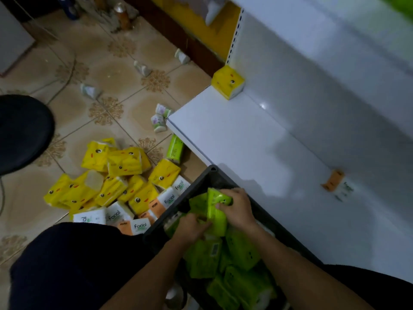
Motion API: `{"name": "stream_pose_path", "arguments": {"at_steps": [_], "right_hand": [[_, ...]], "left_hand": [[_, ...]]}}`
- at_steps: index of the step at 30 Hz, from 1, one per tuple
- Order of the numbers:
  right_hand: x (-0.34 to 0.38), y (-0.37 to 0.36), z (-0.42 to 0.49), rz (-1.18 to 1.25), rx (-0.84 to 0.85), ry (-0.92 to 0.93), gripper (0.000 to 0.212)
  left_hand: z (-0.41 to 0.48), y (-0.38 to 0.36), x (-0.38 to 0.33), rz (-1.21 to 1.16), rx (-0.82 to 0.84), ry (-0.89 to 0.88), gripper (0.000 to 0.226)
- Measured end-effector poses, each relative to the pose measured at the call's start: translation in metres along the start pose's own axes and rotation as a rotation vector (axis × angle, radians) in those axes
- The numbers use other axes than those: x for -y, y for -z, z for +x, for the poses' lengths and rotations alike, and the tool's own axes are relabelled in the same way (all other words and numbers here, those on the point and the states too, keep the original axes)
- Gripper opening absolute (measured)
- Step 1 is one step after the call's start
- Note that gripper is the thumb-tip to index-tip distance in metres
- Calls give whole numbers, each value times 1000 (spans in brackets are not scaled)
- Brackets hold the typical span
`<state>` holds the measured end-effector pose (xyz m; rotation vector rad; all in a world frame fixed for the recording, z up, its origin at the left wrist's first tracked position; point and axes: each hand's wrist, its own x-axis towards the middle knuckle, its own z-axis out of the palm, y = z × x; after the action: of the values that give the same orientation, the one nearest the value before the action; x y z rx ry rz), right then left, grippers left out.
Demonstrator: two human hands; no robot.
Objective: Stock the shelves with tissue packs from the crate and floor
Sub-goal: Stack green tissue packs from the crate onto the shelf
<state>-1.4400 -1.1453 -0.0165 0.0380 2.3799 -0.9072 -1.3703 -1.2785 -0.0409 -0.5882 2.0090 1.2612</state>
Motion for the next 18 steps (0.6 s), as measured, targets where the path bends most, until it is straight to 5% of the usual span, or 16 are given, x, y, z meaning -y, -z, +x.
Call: {"name": "stream_pose_path", "arguments": {"at_steps": [3,6,8,14,18], "right_hand": [[32,35,-23,-37,30,116,46],[81,65,-42,-88,14,261,45],[116,80,-56,-138,-21,386,44],[195,105,-112,-80,-275,647,48],[213,119,-137,-129,-440,667,73]], "left_hand": [[-23,28,-31,88,-153,-209,28],[-49,64,-69,44,-240,-459,82],[-68,91,-90,151,-216,-570,98],[-134,151,-128,122,-495,-813,65],[-178,173,-151,-266,-632,-862,49]]}}
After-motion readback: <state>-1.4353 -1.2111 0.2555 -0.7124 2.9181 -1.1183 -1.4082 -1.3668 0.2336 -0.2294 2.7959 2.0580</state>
